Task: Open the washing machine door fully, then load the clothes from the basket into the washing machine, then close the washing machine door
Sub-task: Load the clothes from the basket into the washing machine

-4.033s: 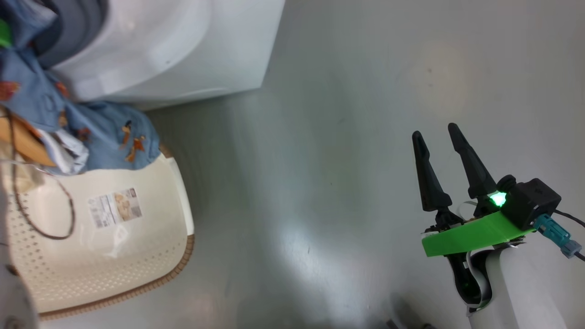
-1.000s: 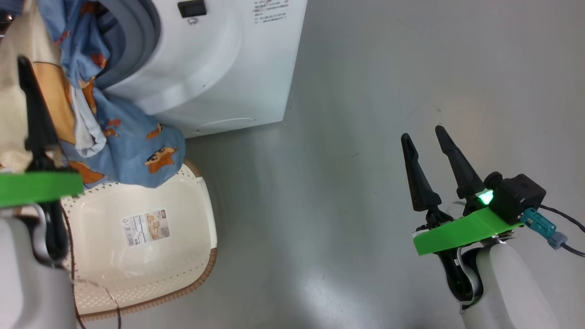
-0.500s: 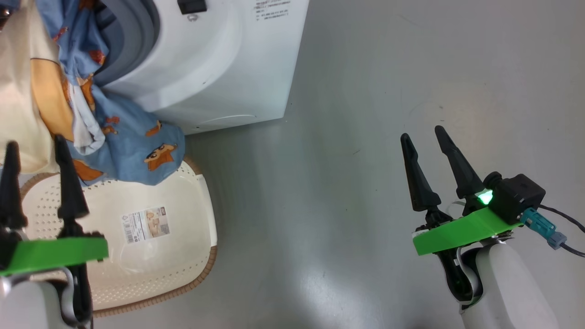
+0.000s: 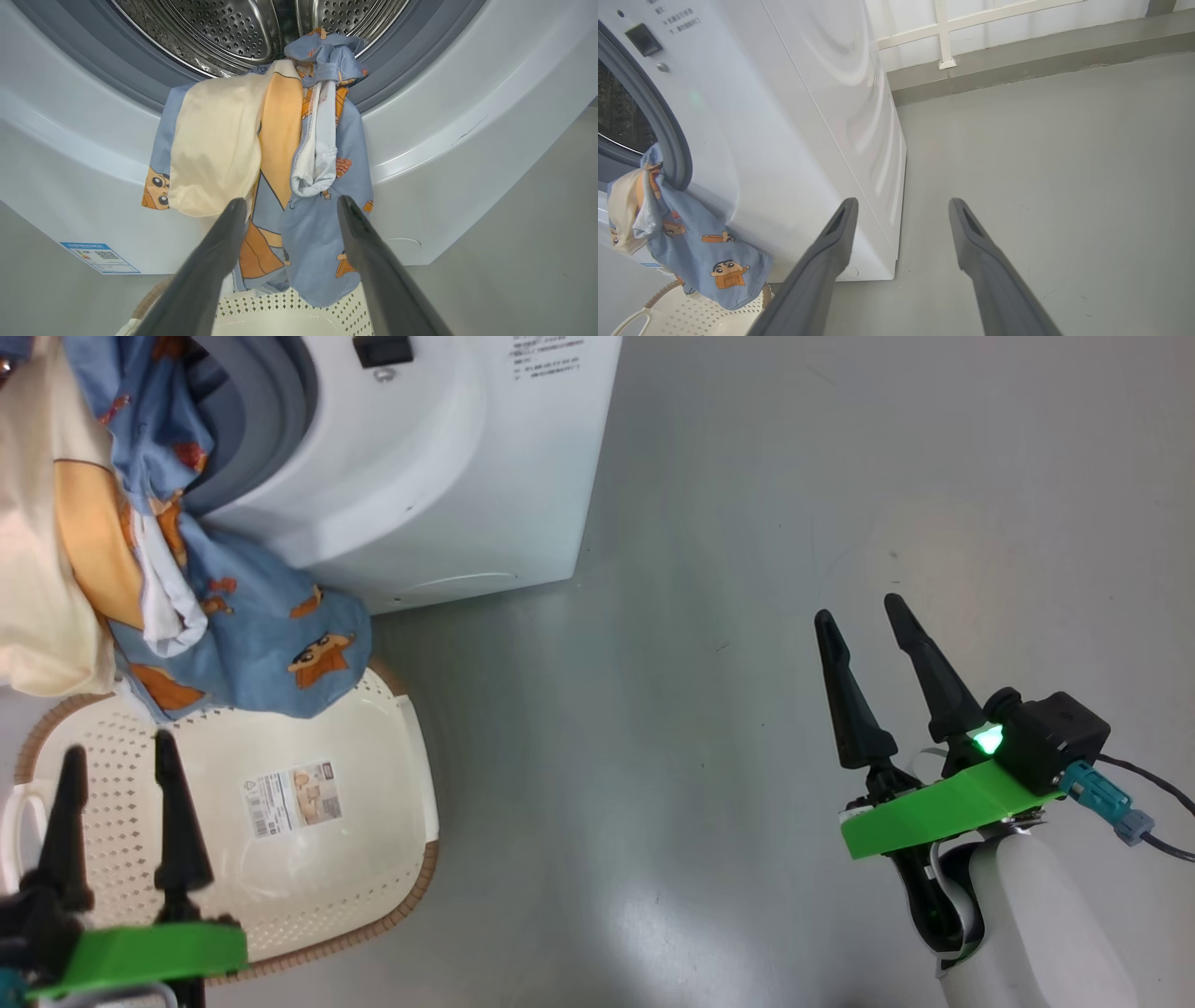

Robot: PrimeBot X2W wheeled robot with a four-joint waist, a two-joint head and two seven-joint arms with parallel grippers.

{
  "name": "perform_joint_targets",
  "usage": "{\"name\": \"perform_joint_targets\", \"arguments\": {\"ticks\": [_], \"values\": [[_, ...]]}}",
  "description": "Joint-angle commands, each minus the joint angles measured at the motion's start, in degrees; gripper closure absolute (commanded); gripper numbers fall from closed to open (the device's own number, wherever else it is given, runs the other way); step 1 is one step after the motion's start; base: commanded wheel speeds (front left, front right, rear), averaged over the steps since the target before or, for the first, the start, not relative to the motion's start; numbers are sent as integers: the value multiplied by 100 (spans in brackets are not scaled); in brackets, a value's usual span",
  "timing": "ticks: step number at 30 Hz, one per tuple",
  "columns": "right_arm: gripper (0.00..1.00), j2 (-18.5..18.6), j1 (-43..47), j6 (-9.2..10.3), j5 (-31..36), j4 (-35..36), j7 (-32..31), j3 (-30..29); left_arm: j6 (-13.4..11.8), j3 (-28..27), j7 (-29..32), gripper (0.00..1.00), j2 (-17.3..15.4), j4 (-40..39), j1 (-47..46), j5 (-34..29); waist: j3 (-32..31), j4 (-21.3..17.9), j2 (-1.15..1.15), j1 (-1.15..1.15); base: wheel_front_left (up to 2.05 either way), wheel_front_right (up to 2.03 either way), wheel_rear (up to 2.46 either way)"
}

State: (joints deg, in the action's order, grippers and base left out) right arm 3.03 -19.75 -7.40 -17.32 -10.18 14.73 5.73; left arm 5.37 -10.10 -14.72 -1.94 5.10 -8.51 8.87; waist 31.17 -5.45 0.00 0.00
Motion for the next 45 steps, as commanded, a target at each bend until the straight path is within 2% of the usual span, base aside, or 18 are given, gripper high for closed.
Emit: {"name": "perform_joint_targets", "arguments": {"ticks": [1,12,26,32,45], "values": [[0,-15,116,-9,35,111,27,140,-55,-156,-28,0,-96,-192,220,29,-5,-3,0,0,0,0,0],[0,-15,147,-9,18,95,27,116,-366,74,-28,0,-95,-439,860,333,-33,43,0,0,0,0,0],[0,-15,135,-9,-9,77,27,114,-399,239,-28,0,-94,-196,689,494,-7,11,0,0,0,0,0],[0,-15,106,-9,-6,114,27,88,-299,323,-28,0,-94,350,271,674,108,14,0,0,0,0,0],[0,-15,-14,-9,12,176,27,144,64,-17,-28,0,-137,1745,-1068,165,504,-144,0,0,0,0,0]]}}
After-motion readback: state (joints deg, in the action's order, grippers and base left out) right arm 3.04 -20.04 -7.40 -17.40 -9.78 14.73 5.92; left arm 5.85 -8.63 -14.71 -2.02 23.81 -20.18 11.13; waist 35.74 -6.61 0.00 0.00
